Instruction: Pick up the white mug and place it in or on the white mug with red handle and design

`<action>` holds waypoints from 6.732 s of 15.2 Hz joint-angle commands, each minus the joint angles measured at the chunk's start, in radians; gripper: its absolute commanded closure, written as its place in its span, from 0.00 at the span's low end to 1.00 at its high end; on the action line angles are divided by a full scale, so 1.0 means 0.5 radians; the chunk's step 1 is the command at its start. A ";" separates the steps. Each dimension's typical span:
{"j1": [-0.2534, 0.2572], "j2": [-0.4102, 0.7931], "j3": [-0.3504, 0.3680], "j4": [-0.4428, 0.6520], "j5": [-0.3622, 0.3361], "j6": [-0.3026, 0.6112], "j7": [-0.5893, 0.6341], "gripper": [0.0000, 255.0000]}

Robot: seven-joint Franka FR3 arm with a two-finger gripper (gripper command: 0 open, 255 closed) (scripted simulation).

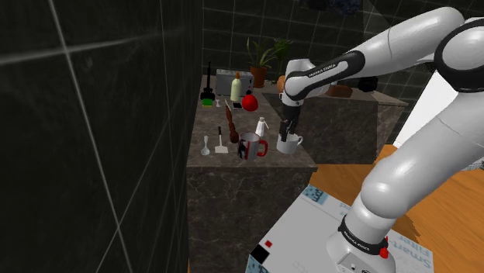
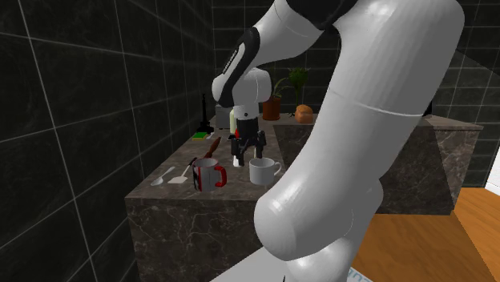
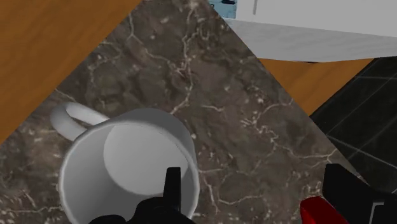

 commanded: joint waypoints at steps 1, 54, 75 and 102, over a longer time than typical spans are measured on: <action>-0.014 0.159 -0.039 0.061 -0.004 0.132 -0.039 0.00; -0.025 0.037 -0.032 0.412 -0.011 -0.316 -0.094 1.00; 0.268 0.222 0.391 0.822 0.164 -0.603 0.520 1.00; 0.279 0.329 0.404 0.523 0.162 -0.200 0.572 0.00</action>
